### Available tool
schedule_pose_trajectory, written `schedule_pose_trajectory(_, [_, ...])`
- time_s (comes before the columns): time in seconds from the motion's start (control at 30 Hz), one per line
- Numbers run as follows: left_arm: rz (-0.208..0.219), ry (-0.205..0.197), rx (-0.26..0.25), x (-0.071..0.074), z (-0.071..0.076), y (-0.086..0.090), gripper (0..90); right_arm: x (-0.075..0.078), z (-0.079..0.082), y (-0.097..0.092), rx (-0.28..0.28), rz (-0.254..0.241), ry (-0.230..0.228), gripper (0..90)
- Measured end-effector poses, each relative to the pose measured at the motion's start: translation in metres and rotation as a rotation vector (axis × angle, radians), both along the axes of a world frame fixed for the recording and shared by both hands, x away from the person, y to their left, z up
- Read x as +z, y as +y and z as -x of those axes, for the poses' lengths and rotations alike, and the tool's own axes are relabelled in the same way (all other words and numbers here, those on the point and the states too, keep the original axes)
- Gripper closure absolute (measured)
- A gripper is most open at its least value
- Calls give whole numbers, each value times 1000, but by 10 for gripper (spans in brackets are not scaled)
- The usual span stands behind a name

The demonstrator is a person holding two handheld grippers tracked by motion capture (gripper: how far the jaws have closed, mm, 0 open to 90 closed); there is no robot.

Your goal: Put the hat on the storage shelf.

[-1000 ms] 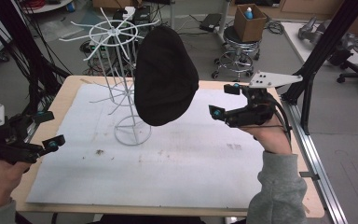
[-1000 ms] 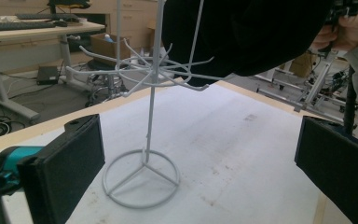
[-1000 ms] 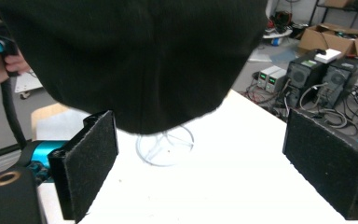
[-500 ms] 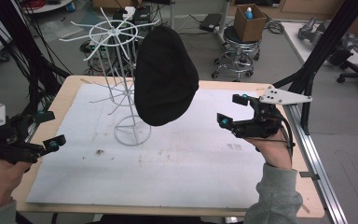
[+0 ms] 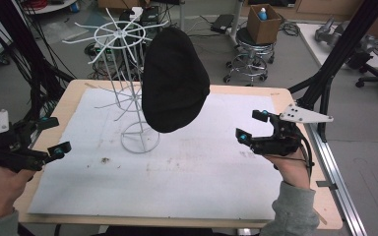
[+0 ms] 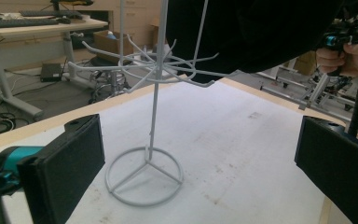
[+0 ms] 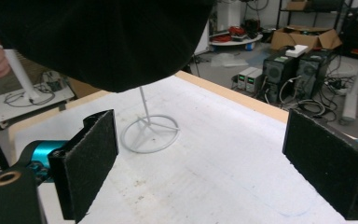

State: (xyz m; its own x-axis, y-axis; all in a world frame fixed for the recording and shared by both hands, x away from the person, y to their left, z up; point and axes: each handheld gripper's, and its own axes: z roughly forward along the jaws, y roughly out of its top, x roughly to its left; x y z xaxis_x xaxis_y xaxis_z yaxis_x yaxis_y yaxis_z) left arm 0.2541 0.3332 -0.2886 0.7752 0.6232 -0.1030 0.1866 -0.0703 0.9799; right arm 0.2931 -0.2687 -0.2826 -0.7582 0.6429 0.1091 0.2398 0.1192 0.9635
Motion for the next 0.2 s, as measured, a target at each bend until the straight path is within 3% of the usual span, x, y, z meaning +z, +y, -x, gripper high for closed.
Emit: schedule_pose_trajectory(0.2, [-8, 6, 11, -3, 0, -3, 17, -3, -1, 2, -5, -13, -14, 96])
